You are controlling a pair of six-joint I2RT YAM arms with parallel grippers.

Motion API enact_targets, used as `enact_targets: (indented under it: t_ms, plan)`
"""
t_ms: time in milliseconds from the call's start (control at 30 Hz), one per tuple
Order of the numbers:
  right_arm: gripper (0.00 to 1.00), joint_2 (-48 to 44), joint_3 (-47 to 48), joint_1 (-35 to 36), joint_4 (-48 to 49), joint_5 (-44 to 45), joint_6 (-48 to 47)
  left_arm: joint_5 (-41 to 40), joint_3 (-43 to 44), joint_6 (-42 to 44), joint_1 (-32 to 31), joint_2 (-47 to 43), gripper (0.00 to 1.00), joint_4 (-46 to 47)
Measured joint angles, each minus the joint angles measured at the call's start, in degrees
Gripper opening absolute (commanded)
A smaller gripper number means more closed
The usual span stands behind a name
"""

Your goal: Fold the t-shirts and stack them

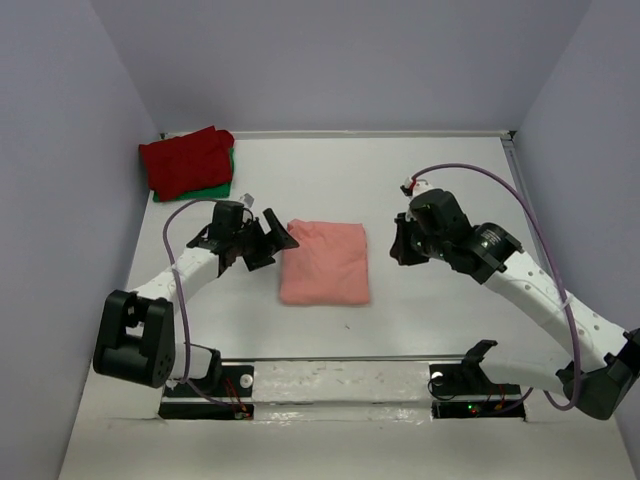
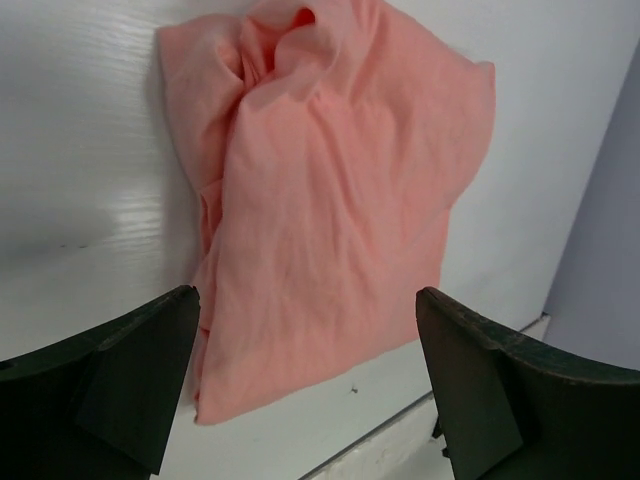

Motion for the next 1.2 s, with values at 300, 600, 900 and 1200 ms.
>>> enact_targets:
  t_ms: [300, 600, 900, 1200]
  plan:
    - [0.00, -3.45, -0.68, -0.02, -1.36, 0.09, -0.44, 4.87, -4.98, -3.69, 1.49, 5.84, 0.98, 6.34]
    - [0.00, -4.00, -0.68, 0.00, -1.70, 0.04, -0.57, 1.95, -3.32, -4.22, 1.51, 10.78, 0.98, 6.73]
    - [0.00, -3.96, -0.66, 0.00, -1.77, 0.44, -0.61, 7.37, -2.64, -6.05, 1.66, 15.87, 0.97, 14.97]
    - [0.00, -3.26, -0.37, 0.00, -1.90, 0.74, -0.61, 15.98, -6.16, -10.88, -0.28, 20.79, 0.95, 30.23]
